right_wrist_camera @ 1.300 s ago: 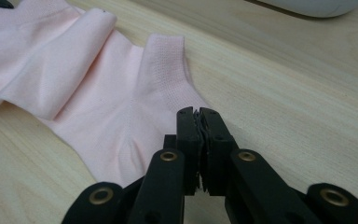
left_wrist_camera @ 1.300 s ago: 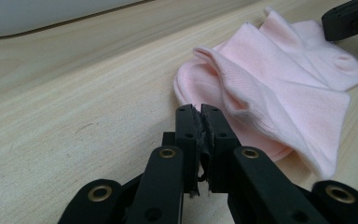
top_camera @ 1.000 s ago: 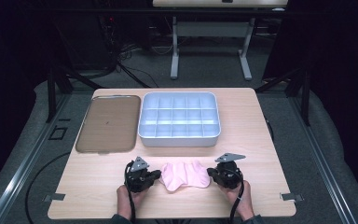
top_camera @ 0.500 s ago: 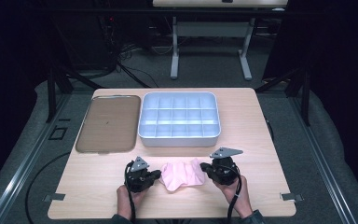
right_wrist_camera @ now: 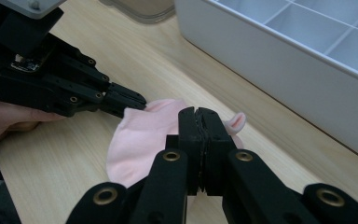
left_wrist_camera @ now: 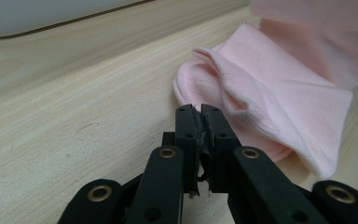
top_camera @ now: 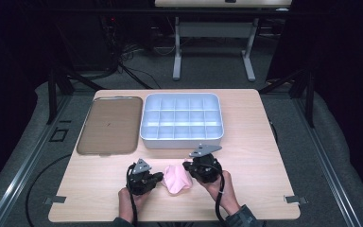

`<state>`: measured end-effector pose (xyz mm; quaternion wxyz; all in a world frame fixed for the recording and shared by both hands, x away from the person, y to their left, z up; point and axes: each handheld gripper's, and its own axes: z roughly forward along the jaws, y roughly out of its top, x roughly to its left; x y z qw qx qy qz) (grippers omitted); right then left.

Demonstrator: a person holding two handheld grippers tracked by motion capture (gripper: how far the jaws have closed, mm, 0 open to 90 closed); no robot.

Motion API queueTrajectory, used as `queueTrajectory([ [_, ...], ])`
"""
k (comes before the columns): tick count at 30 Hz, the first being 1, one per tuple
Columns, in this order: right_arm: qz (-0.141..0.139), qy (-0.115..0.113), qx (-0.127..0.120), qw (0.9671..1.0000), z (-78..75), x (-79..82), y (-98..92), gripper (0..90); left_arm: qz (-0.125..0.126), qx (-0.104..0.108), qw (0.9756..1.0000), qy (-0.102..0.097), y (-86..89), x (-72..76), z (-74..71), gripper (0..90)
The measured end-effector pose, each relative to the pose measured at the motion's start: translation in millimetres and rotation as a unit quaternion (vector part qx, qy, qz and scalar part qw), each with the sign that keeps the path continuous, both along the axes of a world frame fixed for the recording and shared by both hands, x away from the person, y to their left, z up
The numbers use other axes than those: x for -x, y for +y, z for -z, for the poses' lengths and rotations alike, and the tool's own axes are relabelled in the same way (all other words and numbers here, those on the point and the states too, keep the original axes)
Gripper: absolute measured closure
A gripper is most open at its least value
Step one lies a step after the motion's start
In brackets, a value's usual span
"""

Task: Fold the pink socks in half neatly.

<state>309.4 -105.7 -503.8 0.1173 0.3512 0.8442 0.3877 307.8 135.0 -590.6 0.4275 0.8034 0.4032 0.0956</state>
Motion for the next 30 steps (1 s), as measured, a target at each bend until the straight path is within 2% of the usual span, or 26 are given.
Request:
queueTrajectory([
  [4, -0.011, 0.003, 0.005, 0.9999, 3.8, -1.0, 13.4, 89.2, 0.002, -0.003, 1.0000, -0.003, 0.3, -0.2, -0.1, 85.9],
  [6, -0.023, 0.005, 0.018, 0.9995, 8.7, -2.7, 25.7, 89.2, 0.000, 0.000, 1.0000, -0.001, 0.0, 0.0, 0.0, 85.9],
  [11, -0.033, 0.009, 0.021, 0.9992, 15.9, -2.8, 38.5, 89.3, 0.000, 0.000, 1.0000, 0.000, 0.1, -0.1, 0.0, 85.9],
  [14, -0.035, 0.011, 0.018, 0.9992, 19.4, -2.8, 40.5, 89.4, 0.000, 0.000, 1.0000, 0.000, 0.1, -0.1, 0.0, 85.9],
  [16, -0.041, 0.022, 0.008, 0.9989, 29.8, -2.7, 43.0, 89.4, 0.000, 0.000, 1.0000, 0.000, 0.1, -0.1, 0.0, 85.9],
  [18, -0.049, 0.023, 0.020, 0.9983, 36.8, -0.7, 45.3, 89.4, 0.001, 0.000, 1.0000, 0.000, 0.2, -0.2, 0.0, 85.9],
  [25, -0.079, 0.029, 0.019, 0.9963, 46.1, 3.7, 48.2, 87.9, 0.000, 0.000, 1.0000, 0.000, 0.2, -0.2, 0.1, 85.9],
  [28, -0.088, 0.031, 0.010, 0.9956, 46.1, 3.4, 44.5, 84.5, 0.001, 0.000, 1.0000, 0.000, 0.1, -0.1, 0.0, 85.9],
  [29, -0.094, 0.031, 0.006, 0.9951, 42.9, 4.6, 39.5, 72.9, 0.000, 0.000, 1.0000, 0.000, 0.1, 0.0, 0.0, 85.8],
  [30, -0.095, 0.032, 0.003, 0.9949, 41.5, 4.8, 37.5, 70.1, 0.000, 0.000, 1.0000, 0.000, 0.1, -0.1, 0.0, 85.9],
])
